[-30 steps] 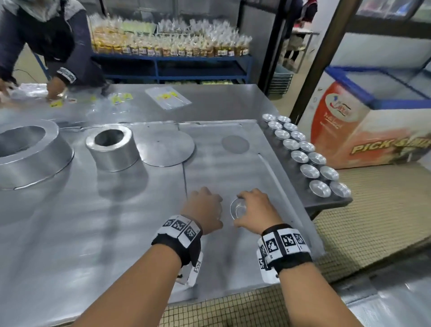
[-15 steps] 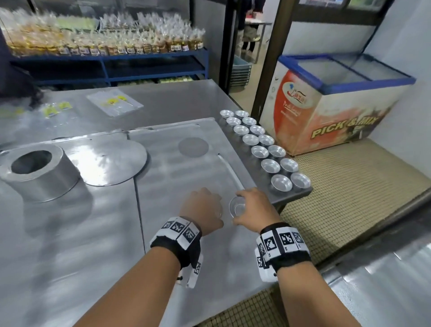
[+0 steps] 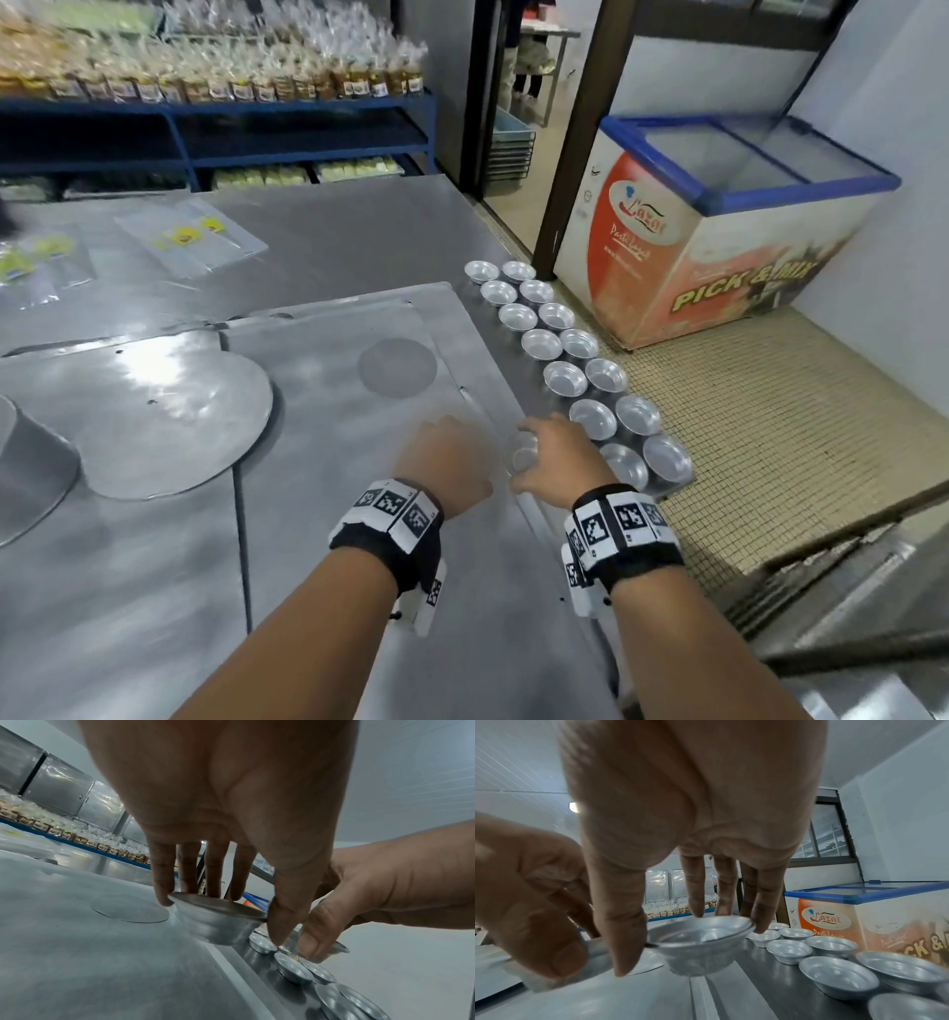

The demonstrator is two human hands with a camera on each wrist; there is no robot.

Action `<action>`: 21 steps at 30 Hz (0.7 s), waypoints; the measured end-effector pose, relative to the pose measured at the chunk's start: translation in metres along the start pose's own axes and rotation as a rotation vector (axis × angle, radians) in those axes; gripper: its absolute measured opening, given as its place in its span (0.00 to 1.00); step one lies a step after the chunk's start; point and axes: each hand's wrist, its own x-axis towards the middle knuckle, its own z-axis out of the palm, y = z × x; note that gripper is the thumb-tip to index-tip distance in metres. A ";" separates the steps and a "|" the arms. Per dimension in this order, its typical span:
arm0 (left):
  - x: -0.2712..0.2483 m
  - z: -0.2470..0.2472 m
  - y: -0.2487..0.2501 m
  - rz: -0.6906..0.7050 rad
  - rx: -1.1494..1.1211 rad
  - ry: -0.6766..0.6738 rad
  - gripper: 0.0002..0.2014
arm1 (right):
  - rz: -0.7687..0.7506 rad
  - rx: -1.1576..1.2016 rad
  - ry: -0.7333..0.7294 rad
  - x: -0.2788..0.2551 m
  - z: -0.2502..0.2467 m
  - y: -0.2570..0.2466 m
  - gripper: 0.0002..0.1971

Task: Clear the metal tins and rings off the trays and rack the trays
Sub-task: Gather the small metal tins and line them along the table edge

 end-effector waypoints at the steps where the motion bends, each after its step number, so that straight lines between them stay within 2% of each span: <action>1: 0.009 -0.001 -0.001 0.001 -0.005 0.005 0.34 | -0.004 0.001 -0.004 0.011 -0.003 0.000 0.36; 5: 0.054 -0.010 -0.005 0.001 -0.014 0.028 0.31 | -0.041 -0.014 -0.014 0.065 -0.014 0.004 0.39; 10: 0.132 -0.037 -0.006 -0.063 -0.013 0.054 0.19 | -0.130 -0.032 -0.021 0.158 -0.040 0.022 0.39; 14: 0.207 -0.061 -0.004 -0.123 -0.016 0.106 0.17 | -0.188 -0.091 -0.010 0.246 -0.067 0.040 0.22; 19: 0.312 -0.081 -0.009 -0.164 0.028 0.100 0.20 | -0.242 -0.098 -0.032 0.353 -0.095 0.057 0.20; 21: 0.352 -0.087 -0.012 -0.190 0.060 0.098 0.21 | -0.259 -0.141 -0.029 0.396 -0.103 0.062 0.25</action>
